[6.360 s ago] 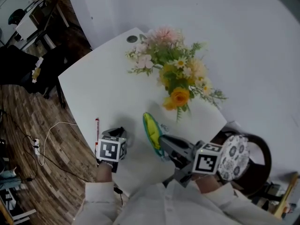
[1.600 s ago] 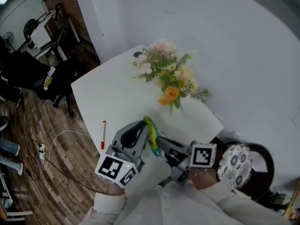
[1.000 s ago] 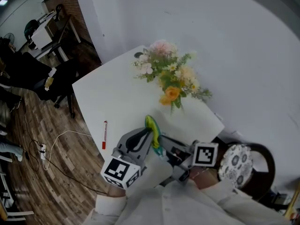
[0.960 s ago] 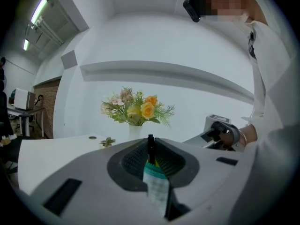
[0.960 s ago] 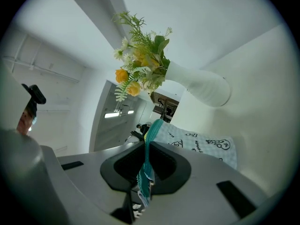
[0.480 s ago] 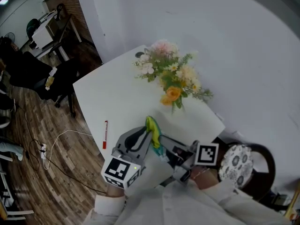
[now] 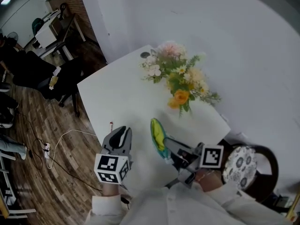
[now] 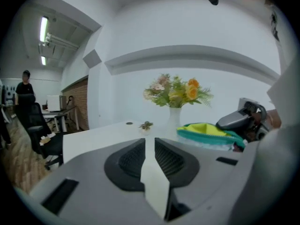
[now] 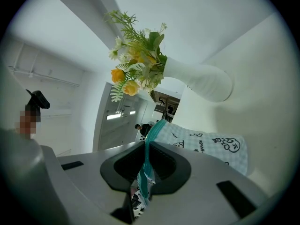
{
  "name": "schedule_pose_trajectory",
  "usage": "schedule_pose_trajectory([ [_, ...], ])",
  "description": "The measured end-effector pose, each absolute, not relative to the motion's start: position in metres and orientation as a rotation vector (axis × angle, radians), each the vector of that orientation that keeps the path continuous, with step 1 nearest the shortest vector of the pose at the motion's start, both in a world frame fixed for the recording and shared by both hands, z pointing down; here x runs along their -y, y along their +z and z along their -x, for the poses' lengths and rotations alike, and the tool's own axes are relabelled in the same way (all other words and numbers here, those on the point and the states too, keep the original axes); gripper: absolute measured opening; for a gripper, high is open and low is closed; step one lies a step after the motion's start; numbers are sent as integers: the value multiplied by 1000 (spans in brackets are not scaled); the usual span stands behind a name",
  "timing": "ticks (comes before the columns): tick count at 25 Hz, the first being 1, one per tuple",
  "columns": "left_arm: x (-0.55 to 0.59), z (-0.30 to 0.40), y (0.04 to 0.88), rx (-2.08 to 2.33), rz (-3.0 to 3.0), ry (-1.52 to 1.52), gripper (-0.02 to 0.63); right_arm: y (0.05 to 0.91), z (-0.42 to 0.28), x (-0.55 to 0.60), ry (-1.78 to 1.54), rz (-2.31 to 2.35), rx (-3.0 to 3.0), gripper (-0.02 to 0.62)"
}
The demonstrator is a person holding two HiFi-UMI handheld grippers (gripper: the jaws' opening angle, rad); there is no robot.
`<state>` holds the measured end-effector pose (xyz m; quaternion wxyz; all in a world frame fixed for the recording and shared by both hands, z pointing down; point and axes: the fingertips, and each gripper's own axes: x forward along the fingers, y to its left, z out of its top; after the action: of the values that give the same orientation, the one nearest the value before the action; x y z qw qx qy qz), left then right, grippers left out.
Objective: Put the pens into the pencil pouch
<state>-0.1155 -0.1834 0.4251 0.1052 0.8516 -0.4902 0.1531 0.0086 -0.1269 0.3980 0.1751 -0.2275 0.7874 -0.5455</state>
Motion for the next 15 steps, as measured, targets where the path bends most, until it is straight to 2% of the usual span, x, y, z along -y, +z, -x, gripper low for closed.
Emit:
schedule_pose_trajectory([
  [6, 200, 171, 455, 1599, -2289, 627, 46, 399, -4, 130, -1552, 631, -2237, 34],
  [15, 214, 197, 504, 1559, -2142, 886, 110, 399, 11, 136, -1575, 575, -2257, 34],
])
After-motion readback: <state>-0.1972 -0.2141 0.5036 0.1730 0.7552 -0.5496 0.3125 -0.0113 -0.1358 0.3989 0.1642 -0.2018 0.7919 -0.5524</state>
